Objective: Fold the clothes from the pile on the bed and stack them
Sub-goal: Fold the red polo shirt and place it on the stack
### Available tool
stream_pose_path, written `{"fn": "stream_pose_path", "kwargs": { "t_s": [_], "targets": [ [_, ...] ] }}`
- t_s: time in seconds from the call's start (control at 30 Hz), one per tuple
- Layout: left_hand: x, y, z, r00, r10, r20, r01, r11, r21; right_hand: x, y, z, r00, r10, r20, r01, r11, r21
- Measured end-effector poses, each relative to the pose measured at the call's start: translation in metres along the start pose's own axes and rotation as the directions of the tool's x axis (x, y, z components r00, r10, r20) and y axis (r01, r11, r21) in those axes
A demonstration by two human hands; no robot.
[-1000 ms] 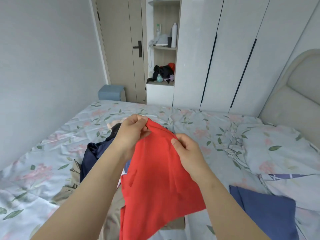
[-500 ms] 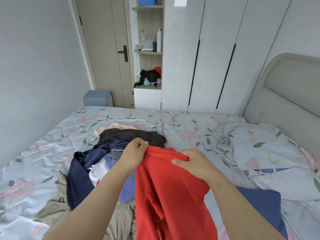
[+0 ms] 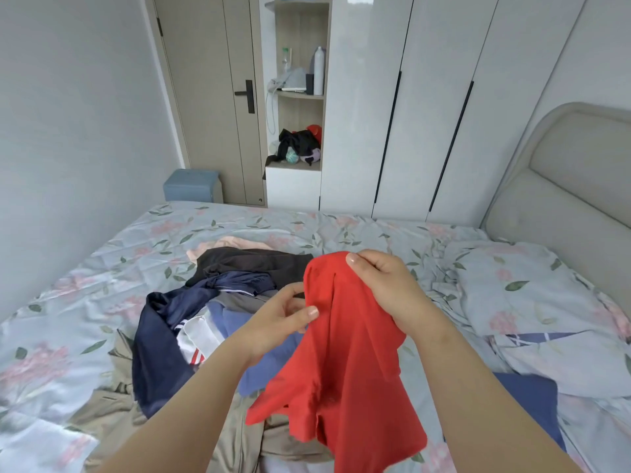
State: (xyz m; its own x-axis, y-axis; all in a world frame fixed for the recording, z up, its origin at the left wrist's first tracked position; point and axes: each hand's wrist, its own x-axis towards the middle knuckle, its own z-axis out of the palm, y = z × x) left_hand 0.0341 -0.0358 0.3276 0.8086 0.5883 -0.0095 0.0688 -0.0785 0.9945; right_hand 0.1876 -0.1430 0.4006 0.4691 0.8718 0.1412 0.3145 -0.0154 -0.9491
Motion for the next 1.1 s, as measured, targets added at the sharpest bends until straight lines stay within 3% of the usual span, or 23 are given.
{"fn": "stream_pose_path", "kwargs": {
  "t_s": [0.1, 0.23, 0.33, 0.4, 0.5, 0.57, 0.67, 0.83, 0.97, 1.03, 1.1],
  "targets": [
    [-0.001, -0.001, 0.0, 0.998, 0.02, 0.051, -0.026, 0.994, 0.11, 0.007, -0.013, -0.003, 0.996, -0.06, -0.067, 0.069, 0.988, 0.14],
    [0.004, 0.006, -0.003, 0.993, -0.089, 0.075, 0.09, 0.996, 0.0, 0.018, -0.014, -0.016, 0.983, -0.01, -0.186, 0.061, 0.961, 0.268],
    [0.008, 0.022, -0.002, 0.978, -0.2, 0.057, 0.2, 0.98, 0.008, 0.022, 0.004, -0.023, 0.912, 0.114, -0.394, -0.058, 0.987, 0.152],
    [0.014, 0.032, 0.002, 0.977, -0.214, 0.022, 0.215, 0.97, -0.111, 0.02, 0.021, -0.024, 0.87, 0.171, -0.462, -0.146, 0.985, 0.09],
    [0.03, 0.047, 0.006, 0.965, -0.246, -0.089, 0.189, 0.892, -0.41, 0.013, 0.039, -0.016, 0.877, 0.259, -0.405, -0.251, 0.965, 0.075],
    [0.039, 0.058, 0.008, 0.932, -0.329, -0.149, 0.184, 0.786, -0.59, 0.008, 0.041, -0.007, 0.895, 0.297, -0.333, -0.268, 0.955, 0.13],
    [0.051, 0.073, 0.007, 0.889, -0.407, -0.21, 0.124, 0.655, -0.746, -0.002, 0.034, 0.007, 0.947, 0.3, -0.116, -0.282, 0.948, 0.148],
    [0.056, 0.091, 0.0, 0.87, -0.405, -0.281, 0.017, 0.594, -0.805, -0.009, 0.029, 0.024, 0.964, 0.211, 0.164, -0.218, 0.976, 0.027],
    [0.049, 0.094, -0.005, 0.877, -0.385, -0.289, -0.022, 0.568, -0.823, -0.005, 0.028, 0.03, 0.975, 0.167, 0.146, -0.15, 0.981, -0.122],
    [0.045, 0.086, -0.009, 0.894, -0.335, -0.298, -0.028, 0.623, -0.782, -0.002, 0.025, 0.029, 0.976, 0.168, 0.137, -0.161, 0.985, -0.061],
    [0.041, 0.073, -0.011, 0.912, -0.267, -0.311, 0.002, 0.762, -0.648, 0.003, 0.019, 0.027, 0.972, 0.205, 0.112, -0.218, 0.97, 0.111]
  ]
}}
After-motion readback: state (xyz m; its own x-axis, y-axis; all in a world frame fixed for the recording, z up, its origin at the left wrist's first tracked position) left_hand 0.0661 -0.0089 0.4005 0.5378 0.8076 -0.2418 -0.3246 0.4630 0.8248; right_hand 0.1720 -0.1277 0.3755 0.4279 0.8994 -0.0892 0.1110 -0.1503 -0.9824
